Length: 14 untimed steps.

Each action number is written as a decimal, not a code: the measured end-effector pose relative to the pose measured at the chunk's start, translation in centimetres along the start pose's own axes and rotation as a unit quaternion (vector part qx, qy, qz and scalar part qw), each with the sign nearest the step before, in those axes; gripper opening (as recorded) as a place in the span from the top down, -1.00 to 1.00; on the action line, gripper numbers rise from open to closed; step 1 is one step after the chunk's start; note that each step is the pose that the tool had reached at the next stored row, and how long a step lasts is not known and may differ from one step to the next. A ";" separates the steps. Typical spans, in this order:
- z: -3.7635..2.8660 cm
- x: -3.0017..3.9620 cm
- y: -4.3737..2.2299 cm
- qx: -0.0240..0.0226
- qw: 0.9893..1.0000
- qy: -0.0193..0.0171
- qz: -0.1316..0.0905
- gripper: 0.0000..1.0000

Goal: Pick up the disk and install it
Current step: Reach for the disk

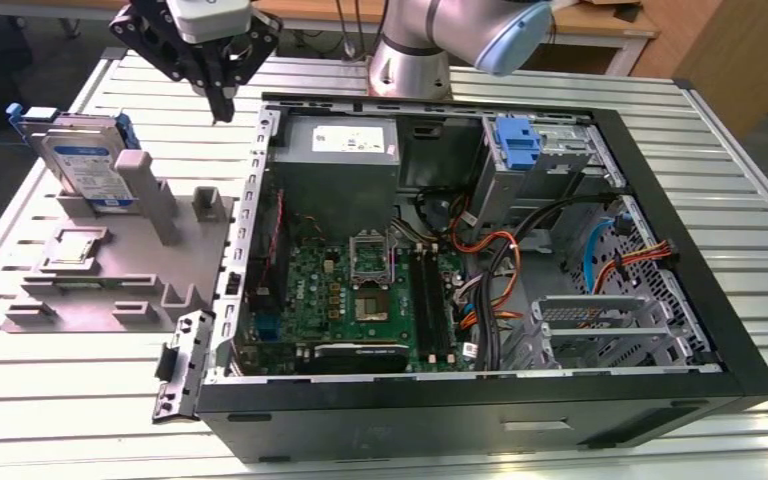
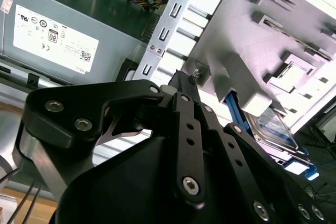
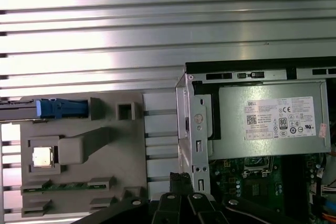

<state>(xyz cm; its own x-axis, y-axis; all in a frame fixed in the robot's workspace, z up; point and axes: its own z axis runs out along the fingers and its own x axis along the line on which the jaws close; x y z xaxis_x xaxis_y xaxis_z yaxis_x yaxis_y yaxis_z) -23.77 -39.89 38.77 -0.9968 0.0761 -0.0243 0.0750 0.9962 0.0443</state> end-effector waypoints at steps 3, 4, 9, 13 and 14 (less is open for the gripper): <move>0.02 0.40 -0.03 0.000 1.000 0.000 0.000 0.80; 0.02 0.55 -0.04 0.000 1.000 0.000 0.000 0.80; 0.03 1.51 -0.11 0.000 1.000 0.000 0.000 0.80; 0.04 2.56 -0.12 0.000 1.000 0.000 0.000 0.80; 0.04 2.87 -0.10 0.000 1.000 0.000 0.000 0.80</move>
<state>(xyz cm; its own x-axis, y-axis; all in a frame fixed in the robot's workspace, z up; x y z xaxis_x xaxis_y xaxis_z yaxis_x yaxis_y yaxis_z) -26.63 -39.77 38.66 -0.9968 0.0763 -0.0243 0.0752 0.9962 0.0443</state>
